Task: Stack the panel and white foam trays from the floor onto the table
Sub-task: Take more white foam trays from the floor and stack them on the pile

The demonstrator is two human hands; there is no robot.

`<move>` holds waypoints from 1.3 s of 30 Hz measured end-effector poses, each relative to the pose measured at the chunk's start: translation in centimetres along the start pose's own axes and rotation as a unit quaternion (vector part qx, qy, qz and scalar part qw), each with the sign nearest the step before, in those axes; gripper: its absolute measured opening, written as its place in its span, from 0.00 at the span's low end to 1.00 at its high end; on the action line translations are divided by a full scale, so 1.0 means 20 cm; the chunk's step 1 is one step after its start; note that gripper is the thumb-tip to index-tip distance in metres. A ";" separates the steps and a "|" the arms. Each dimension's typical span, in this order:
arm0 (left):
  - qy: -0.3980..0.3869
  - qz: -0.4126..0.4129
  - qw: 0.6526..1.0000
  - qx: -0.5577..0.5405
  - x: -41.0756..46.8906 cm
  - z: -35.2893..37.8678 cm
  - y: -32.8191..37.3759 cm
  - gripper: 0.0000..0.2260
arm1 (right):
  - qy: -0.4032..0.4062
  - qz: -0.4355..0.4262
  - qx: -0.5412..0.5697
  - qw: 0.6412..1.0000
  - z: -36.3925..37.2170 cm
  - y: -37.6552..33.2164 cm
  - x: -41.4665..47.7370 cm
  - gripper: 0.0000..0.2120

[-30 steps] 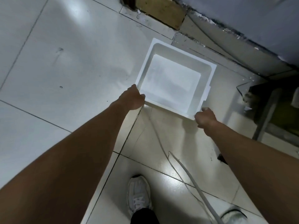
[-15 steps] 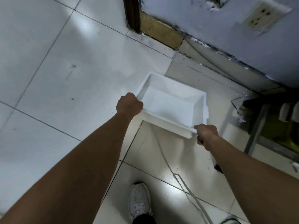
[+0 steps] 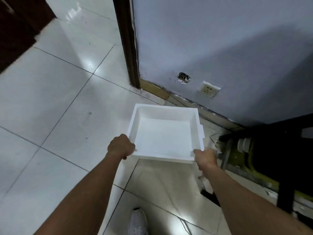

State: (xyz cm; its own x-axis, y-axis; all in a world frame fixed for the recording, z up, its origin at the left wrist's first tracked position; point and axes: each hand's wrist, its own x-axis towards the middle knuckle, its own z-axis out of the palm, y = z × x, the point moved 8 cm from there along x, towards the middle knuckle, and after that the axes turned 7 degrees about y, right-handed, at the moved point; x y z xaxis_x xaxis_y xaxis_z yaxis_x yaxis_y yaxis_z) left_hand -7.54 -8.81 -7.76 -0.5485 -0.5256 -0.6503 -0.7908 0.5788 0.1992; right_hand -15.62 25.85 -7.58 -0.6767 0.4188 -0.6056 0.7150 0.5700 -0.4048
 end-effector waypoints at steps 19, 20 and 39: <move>0.074 0.011 0.898 -0.434 -1.46 -1.17 0.31 0.18 | 0.012 -0.256 -0.119 0.959 -1.42 -0.80 -1.17 0.15; 0.084 0.020 0.898 -0.432 -1.52 -1.22 0.34 0.18 | 0.014 -0.264 -0.110 0.958 -1.49 -0.82 -1.21 0.16; 0.105 0.243 0.881 -0.392 -2.52 -1.66 1.23 0.20 | 0.090 -0.333 0.040 0.938 -2.89 -0.77 -1.53 0.12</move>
State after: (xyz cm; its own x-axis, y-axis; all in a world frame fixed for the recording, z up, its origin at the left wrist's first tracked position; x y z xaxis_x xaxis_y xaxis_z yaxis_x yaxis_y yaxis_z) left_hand -8.39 11.27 54.34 -0.8470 -0.4860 -0.2155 -0.3490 0.2025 0.9150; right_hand -16.21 45.18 56.82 -0.9913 0.1059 -0.0777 0.1297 0.6955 -0.7067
